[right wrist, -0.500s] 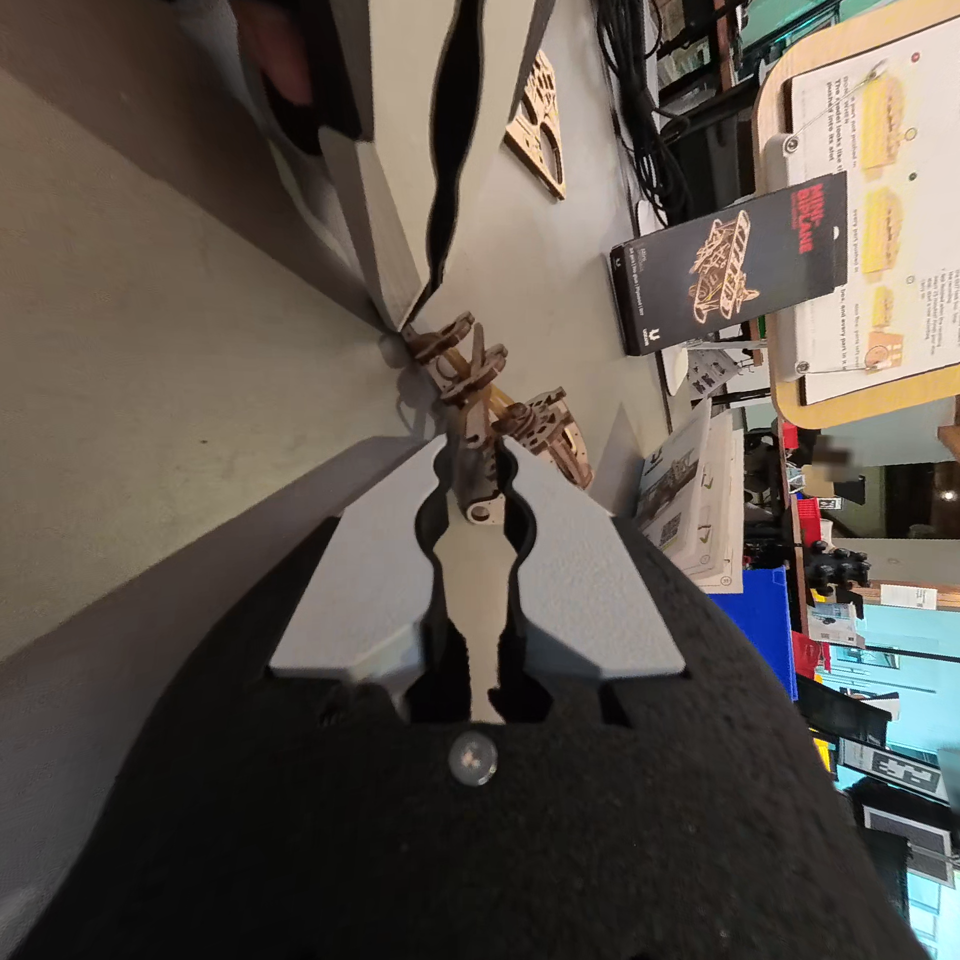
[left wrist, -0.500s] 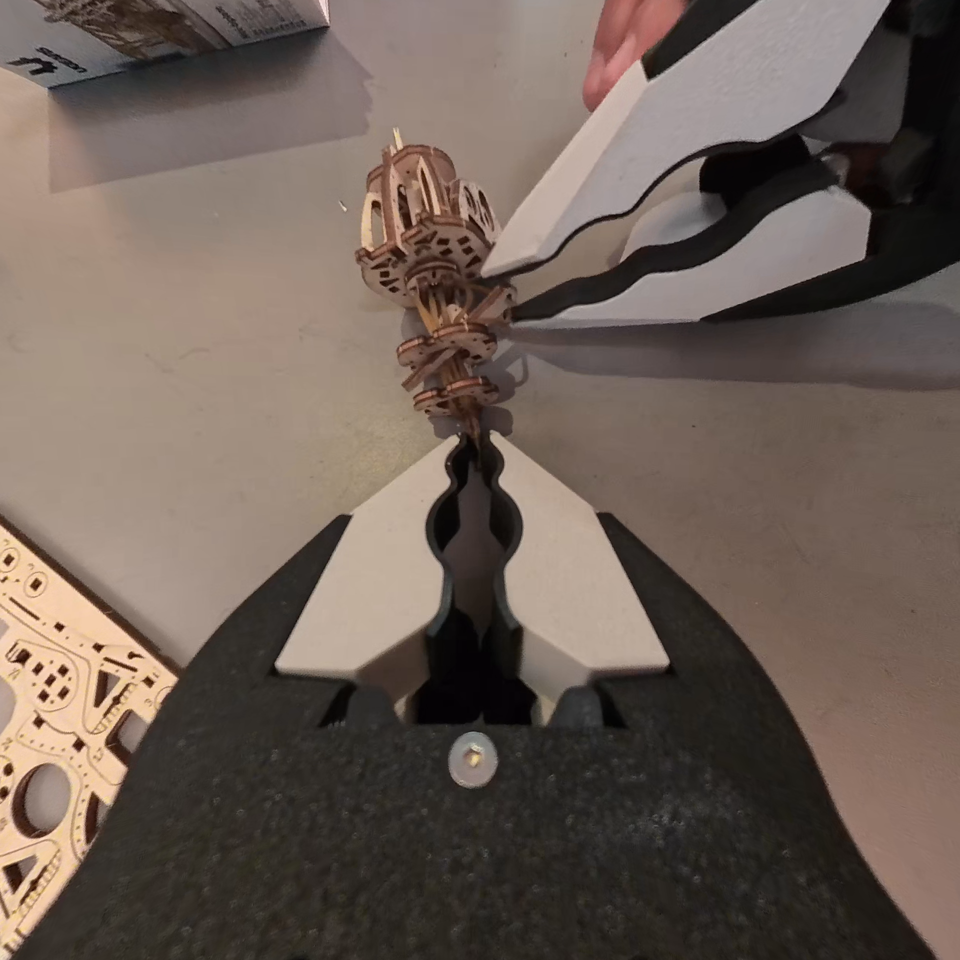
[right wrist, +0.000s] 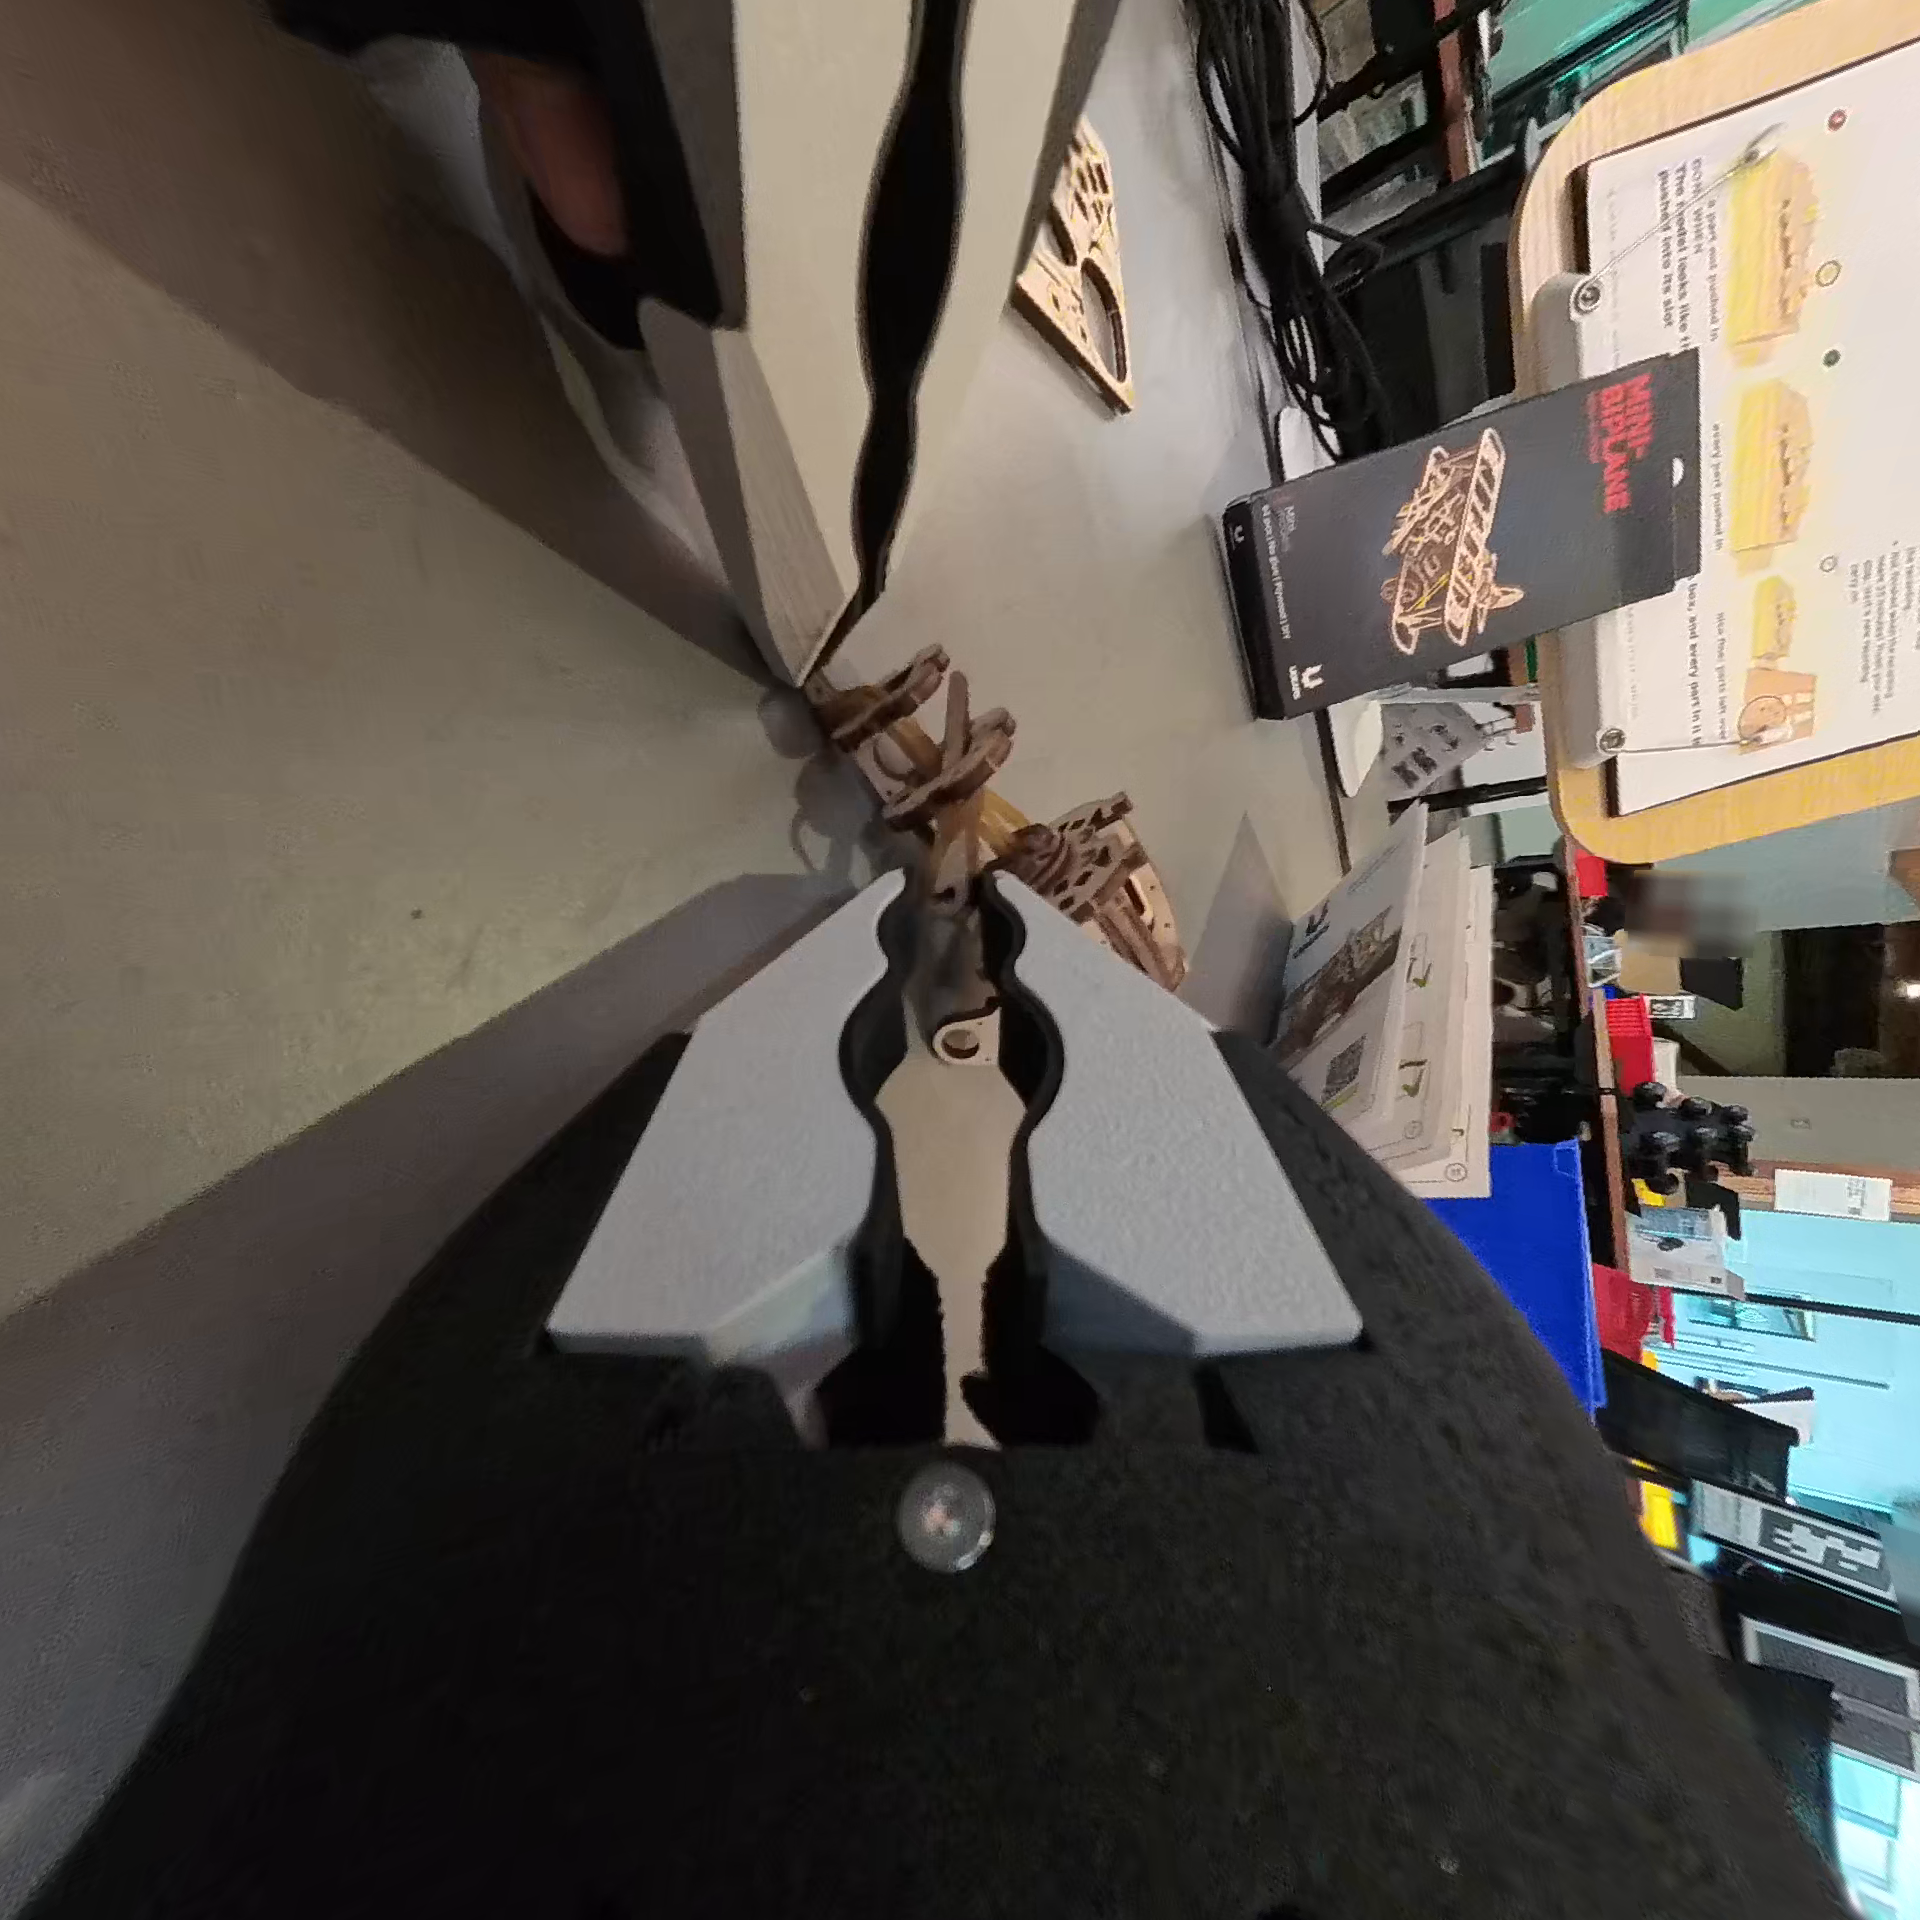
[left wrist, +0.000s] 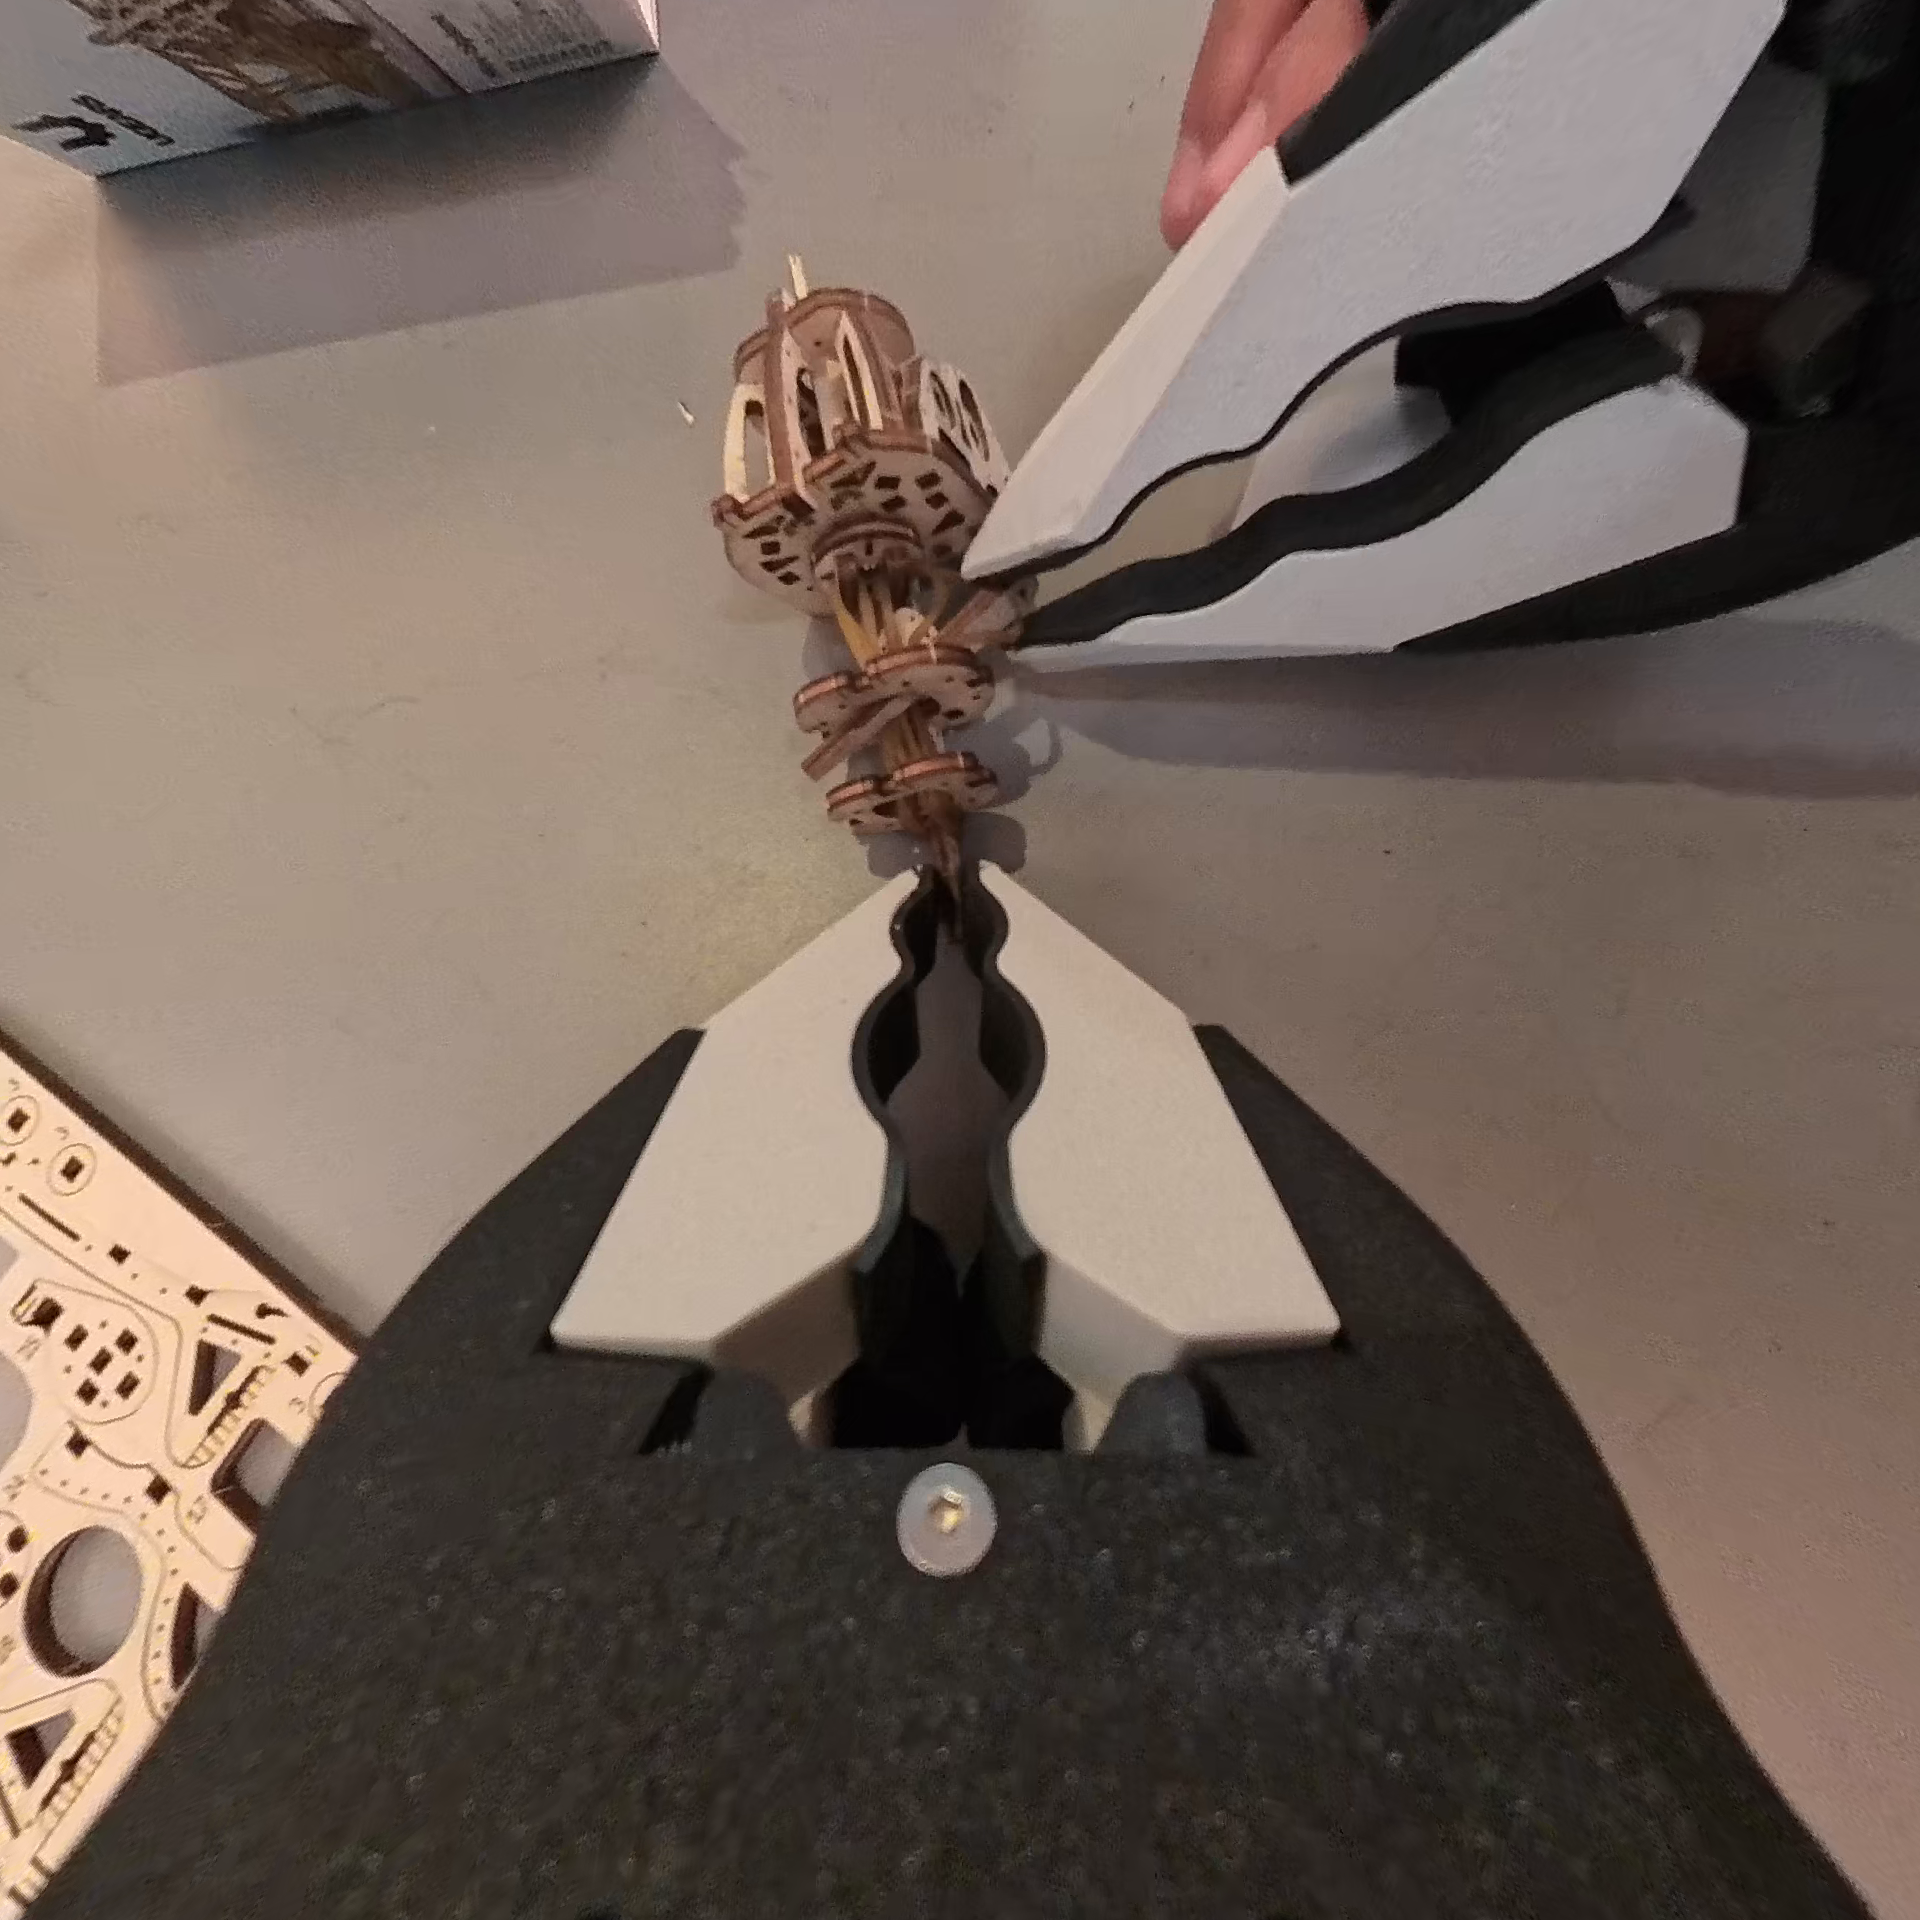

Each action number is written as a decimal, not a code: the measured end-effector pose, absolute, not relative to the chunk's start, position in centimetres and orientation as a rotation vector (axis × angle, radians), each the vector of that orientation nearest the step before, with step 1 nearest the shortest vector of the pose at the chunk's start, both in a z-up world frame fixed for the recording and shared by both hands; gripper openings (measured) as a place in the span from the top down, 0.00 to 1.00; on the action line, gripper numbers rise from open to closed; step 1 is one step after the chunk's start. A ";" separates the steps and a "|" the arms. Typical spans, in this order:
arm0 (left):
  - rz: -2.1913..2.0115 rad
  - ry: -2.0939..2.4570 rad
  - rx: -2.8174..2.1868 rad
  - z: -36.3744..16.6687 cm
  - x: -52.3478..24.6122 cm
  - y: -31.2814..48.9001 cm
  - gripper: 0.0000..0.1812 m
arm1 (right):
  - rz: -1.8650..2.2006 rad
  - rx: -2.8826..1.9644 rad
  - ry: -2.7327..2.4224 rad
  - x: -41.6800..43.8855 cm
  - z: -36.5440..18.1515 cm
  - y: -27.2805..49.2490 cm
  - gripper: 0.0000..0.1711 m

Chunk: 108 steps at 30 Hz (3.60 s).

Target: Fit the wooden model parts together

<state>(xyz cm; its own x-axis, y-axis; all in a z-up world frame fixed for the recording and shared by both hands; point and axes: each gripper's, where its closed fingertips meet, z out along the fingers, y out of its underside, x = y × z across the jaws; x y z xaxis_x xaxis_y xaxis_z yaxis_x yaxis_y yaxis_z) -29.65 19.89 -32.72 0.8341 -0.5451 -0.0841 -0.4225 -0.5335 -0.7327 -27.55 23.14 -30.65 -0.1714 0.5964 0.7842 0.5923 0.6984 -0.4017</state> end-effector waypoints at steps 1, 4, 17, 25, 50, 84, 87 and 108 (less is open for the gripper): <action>-0.196 0.704 -2.211 -32.7 -29.6 19.9 0.99 | 0.013 -0.943 -1.840 -27.6 -30.6 23.1 0.95; -0.196 0.703 -2.211 -32.7 -29.6 19.9 0.99 | 0.027 -0.961 -1.841 -27.6 -30.7 23.1 0.95; -0.190 0.706 -2.209 -32.7 -29.6 19.9 0.99 | 0.244 -1.182 -1.838 -27.4 -30.7 23.0 0.98; -0.159 0.719 -2.199 -32.7 -29.6 19.9 0.99 | 0.822 -1.660 -1.759 -27.3 -30.4 22.3 0.98; -0.165 0.719 -2.201 -32.7 -29.5 19.9 0.99 | -0.071 -0.771 -1.878 -26.9 -30.2 24.1 0.82; -0.174 0.716 -2.204 -32.7 -29.5 20.0 0.99 | -0.147 -0.459 -1.958 -27.7 -30.3 23.1 0.96; -0.171 0.717 -2.203 -32.7 -29.5 20.0 0.99 | -0.144 -0.465 -1.958 -27.8 -30.3 23.1 0.96; -0.159 0.722 -2.198 -32.7 -29.5 20.0 0.99 | 0.190 -0.882 -2.049 -27.6 -30.4 23.2 0.96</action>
<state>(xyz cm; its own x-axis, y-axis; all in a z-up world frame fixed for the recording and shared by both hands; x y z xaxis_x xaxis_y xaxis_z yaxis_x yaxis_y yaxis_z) -29.51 20.00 -32.71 0.8293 -0.5459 -0.1192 -0.4457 -0.5176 -0.7304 -27.56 23.16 -30.39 -0.3685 0.6506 0.6640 0.5174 0.7369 -0.4350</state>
